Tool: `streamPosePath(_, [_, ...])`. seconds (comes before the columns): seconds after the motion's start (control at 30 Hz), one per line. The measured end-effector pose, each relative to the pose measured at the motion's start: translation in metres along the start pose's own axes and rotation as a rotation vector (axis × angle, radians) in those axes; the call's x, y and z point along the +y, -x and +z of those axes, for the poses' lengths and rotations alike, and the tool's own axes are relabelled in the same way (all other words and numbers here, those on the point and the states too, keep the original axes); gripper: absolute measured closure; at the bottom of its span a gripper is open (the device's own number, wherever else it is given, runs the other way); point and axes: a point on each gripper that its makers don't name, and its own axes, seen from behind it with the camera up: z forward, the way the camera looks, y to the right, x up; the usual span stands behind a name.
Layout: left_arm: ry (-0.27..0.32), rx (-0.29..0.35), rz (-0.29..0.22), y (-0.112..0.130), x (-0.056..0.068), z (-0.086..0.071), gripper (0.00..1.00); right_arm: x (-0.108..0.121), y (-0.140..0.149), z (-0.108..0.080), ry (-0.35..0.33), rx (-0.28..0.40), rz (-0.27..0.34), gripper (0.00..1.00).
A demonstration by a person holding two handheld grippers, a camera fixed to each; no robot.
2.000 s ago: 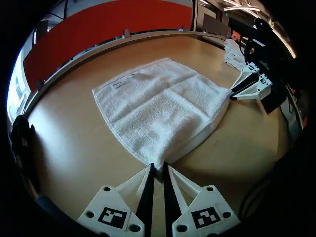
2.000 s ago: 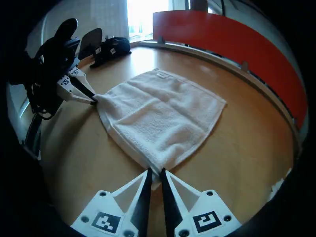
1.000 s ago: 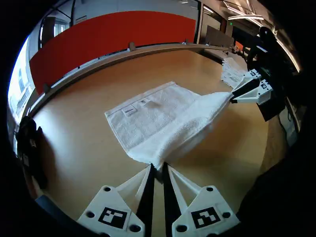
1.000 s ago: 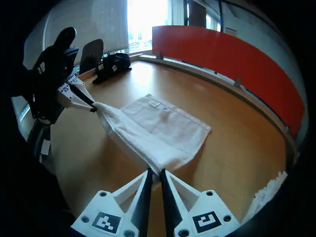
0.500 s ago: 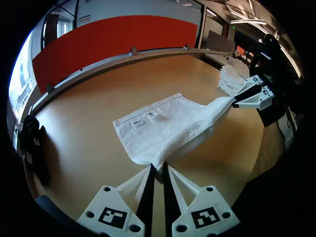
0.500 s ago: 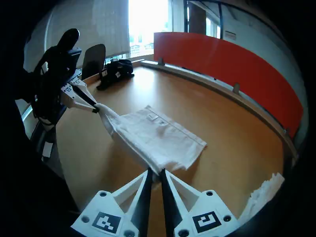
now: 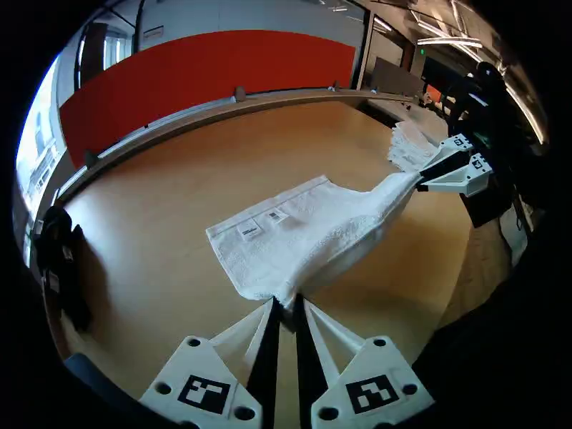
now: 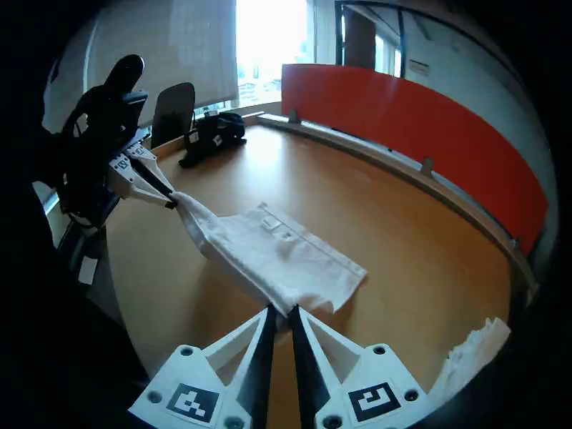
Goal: Fold towel
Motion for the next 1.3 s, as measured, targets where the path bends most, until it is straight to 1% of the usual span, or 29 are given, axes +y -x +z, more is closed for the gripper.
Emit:
streamPosePath(0.27, [0.016,-0.001,-0.023,0.000,0.005,-0.008,0.86,-0.004,-0.003,-0.008,-0.007,0.001,-0.004,0.84])
streamPosePath(0.57, [0.019,-0.004,-0.019,0.000,0.008,-0.014,0.86,-0.006,-0.008,-0.018,-0.011,0.003,-0.009,0.84])
streamPosePath(0.77, [0.021,-0.006,-0.026,0.001,0.010,-0.016,0.86,-0.007,-0.007,-0.018,-0.013,0.003,-0.001,0.84])
streamPosePath(1.07, [0.015,-0.011,-0.038,0.000,0.007,-0.011,0.86,-0.007,-0.003,-0.014,-0.017,-0.010,-0.007,0.84])
streamPosePath(1.3, [0.007,-0.027,-0.052,0.000,0.000,0.001,0.86,0.000,0.001,0.000,-0.021,-0.027,-0.006,0.84])
